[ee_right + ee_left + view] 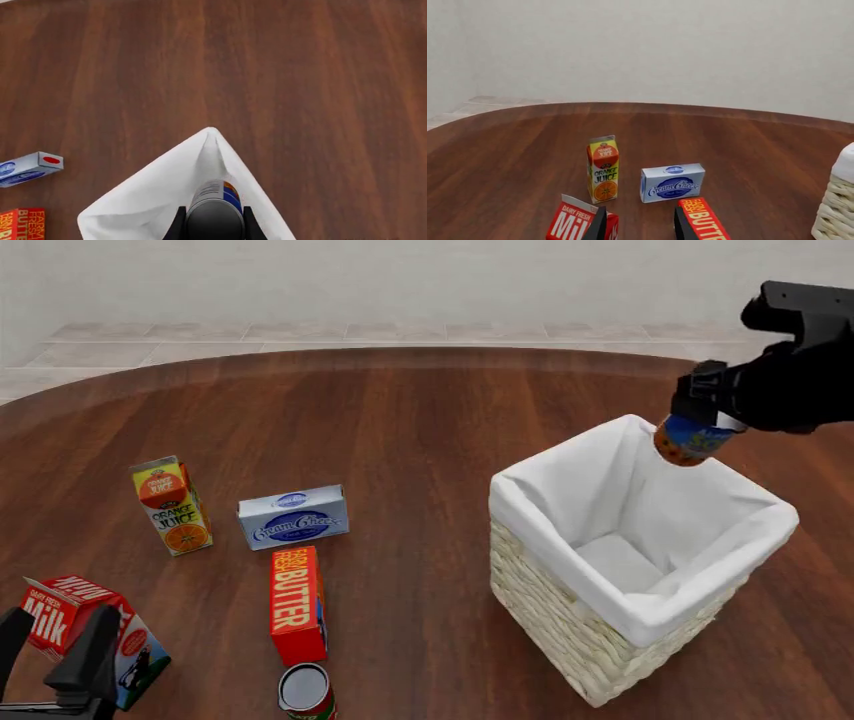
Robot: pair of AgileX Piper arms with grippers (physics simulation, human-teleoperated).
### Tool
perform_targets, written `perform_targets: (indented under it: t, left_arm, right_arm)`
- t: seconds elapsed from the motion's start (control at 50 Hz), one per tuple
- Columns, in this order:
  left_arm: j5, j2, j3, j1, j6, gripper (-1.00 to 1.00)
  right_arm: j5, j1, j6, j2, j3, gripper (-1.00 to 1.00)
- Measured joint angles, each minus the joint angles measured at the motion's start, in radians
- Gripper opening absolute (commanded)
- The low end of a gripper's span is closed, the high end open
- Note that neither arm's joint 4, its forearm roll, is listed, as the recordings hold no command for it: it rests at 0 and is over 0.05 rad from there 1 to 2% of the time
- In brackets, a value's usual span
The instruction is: Pick up the alphabet soup and the tomato sauce, and put them in the basket.
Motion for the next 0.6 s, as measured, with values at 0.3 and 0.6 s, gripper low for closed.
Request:
perform_targets:
  t: [0.3,0.6]
  left_arm:
    - [-0.002,0.0,0.0,-0.001,0.0,1.0]
    - [-0.006,0.0,-0.002,0.0,-0.001,1.0]
  right_arm:
    - [-0.038,0.038,-0.006,-0.022,0.101,-1.0]
    - [-0.081,0.074,-0.015,-0.021,0.189,-1.0]
